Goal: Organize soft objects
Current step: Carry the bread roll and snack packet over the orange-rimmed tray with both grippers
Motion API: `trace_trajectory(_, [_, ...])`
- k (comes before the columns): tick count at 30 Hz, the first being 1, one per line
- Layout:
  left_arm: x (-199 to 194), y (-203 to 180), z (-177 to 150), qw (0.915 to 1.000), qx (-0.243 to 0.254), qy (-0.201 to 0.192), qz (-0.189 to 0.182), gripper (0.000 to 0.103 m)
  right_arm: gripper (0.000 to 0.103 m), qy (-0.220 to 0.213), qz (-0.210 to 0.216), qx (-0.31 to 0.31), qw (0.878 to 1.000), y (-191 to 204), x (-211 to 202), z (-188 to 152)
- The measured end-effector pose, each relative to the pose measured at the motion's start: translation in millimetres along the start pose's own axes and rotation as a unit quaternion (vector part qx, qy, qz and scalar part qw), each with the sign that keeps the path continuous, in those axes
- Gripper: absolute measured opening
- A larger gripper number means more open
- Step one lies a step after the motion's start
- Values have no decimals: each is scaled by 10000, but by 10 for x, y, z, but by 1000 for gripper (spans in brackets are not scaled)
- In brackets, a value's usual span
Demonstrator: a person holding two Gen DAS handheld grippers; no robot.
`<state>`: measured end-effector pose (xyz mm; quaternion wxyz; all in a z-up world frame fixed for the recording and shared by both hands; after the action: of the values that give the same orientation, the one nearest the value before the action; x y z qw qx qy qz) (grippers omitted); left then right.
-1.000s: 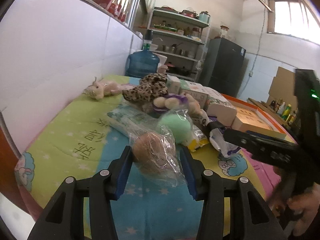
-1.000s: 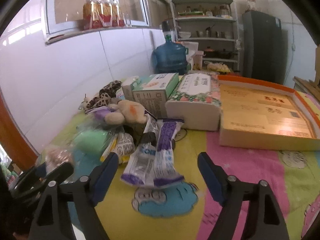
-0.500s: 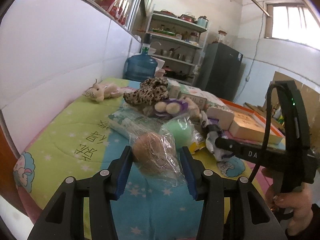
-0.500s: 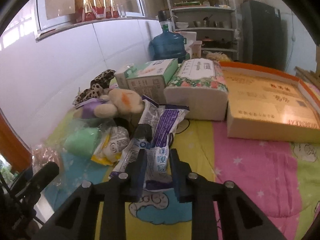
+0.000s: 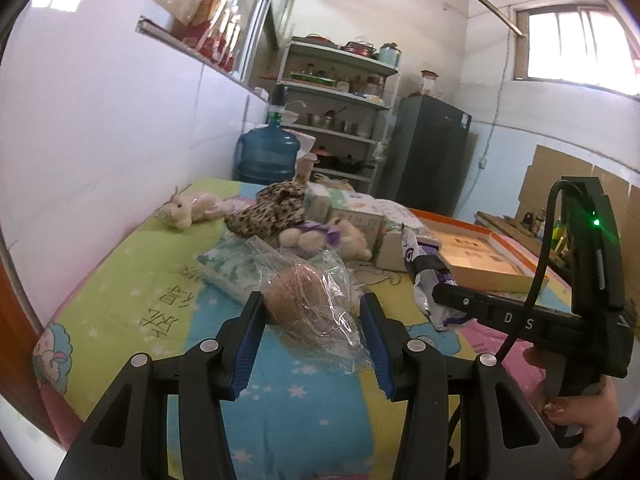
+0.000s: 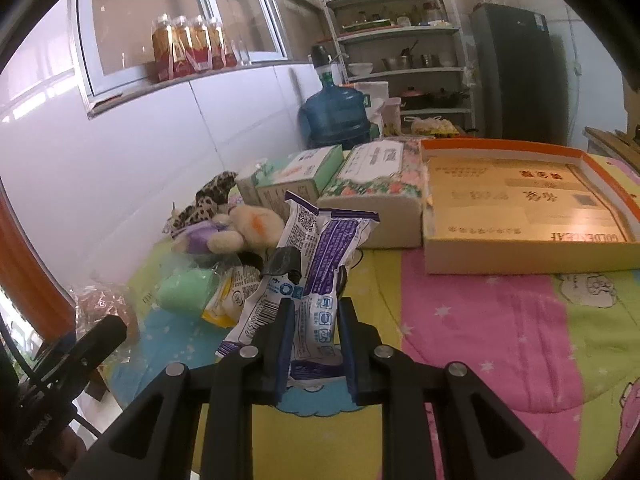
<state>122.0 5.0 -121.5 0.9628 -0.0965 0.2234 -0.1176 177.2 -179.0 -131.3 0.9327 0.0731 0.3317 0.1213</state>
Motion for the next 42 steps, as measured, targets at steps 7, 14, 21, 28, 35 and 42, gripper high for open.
trace_trajectory(7, [23,-192,101,9998,197,16,-83,50,23,-195,-62,86,9998,-163,-211,82])
trace_trajectory(14, [155,-453,233,9987,346,39,-359,50,23,-387,-190,200,9989,-398,-408,167])
trace_trajectory(21, [371,-865,368,9951,637,120,-750,50,23,-518,-401,368,9972,-738,-561,224])
trace_trajectory(28, [611,-1224,492,9910,786,200,-1064,50,23,-656,-669,426,9947,-1097,-708,310])
trace_trajectory(35, [885,-1567,598,9861,992,292,-1301,50,23,-778,-989,362,9914,-1433,-847,452])
trace_trajectory(42, [1273,-1893,737,9816,1055,409,-1540,50,23,-815,-1187,550,9881,-1876,-937,576])
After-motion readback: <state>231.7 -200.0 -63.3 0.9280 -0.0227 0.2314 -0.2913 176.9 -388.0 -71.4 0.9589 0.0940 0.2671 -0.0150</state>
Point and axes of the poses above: each gripper's, at about its wrist camera, not at the fingertips, and x roughly the way its jaws point, y to its left, z to its top, the point moved 6 cm from there along x, roughly the way its jaws point, and after that the axes turned 4 degrees about -z, right-handed, at the moved point
